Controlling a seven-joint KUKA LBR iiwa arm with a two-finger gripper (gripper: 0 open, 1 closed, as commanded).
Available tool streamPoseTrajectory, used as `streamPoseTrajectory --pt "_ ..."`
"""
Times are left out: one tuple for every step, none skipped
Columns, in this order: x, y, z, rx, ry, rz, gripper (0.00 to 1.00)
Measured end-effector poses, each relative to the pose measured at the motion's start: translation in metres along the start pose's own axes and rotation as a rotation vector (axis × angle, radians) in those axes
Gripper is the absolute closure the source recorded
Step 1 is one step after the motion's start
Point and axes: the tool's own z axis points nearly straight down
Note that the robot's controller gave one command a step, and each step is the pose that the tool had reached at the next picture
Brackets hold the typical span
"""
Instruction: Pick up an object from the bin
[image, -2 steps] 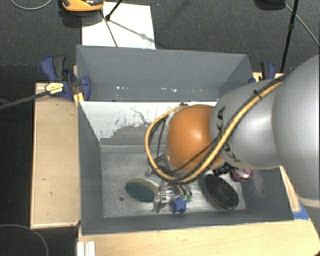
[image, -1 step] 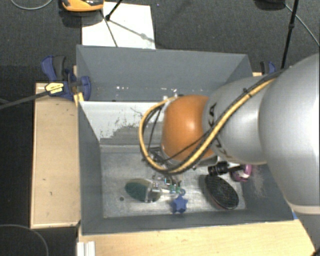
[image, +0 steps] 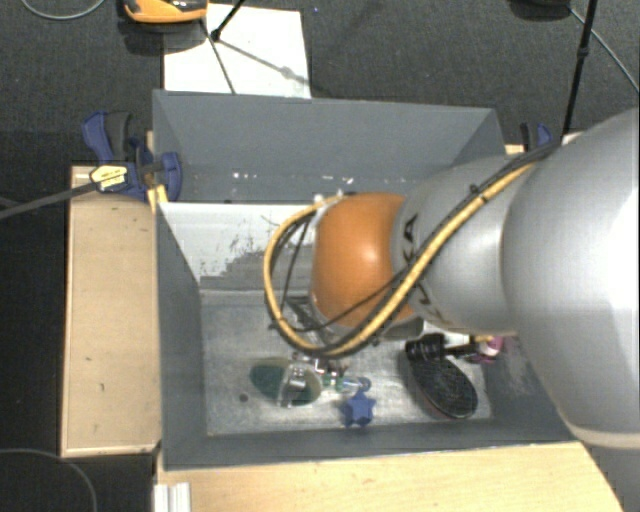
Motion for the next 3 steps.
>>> streamPoseTrajectory --pt "0.007 -0.013 0.069 0.0 -0.001 0.14 0.0" --pt "-0.012 -0.021 0.068 -0.001 -0.001 0.303 0.0" --pt "-0.015 -0.022 0.065 -0.004 -0.01 0.306 1.0"
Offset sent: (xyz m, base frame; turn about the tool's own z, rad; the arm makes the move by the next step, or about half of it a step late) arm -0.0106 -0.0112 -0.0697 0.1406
